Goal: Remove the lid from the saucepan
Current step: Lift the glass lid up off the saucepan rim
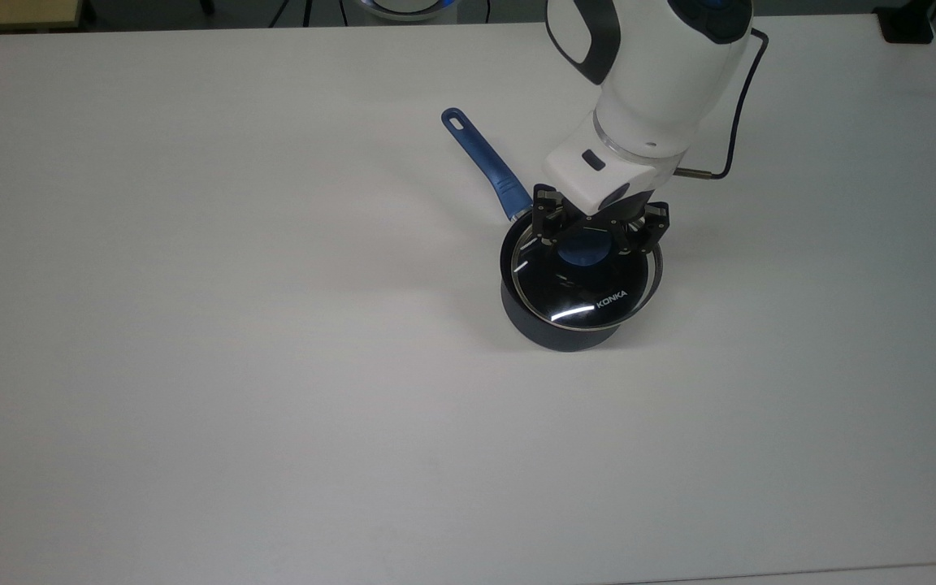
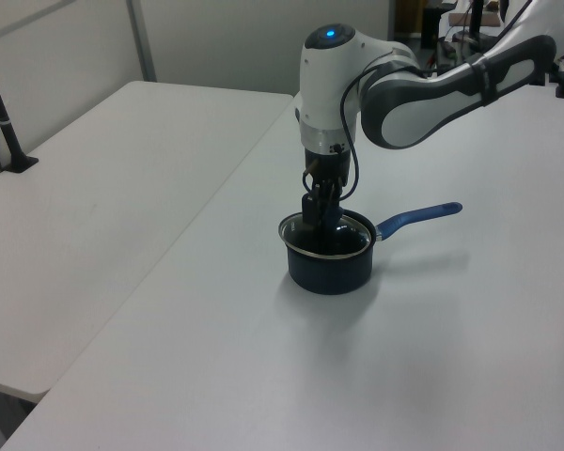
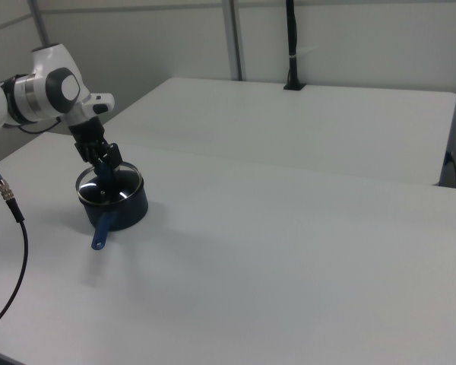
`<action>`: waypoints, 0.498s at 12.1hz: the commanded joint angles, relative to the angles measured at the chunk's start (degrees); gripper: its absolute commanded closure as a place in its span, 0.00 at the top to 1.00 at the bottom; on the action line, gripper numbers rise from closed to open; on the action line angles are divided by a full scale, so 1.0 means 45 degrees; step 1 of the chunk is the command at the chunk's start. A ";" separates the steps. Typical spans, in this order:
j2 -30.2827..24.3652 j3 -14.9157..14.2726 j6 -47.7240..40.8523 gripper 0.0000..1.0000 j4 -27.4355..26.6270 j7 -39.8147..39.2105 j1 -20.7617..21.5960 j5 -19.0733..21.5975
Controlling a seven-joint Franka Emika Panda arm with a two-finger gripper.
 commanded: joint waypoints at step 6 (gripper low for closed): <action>-0.5617 0.0981 -0.2628 0.57 -0.4326 -0.4964 -0.4244 -0.0168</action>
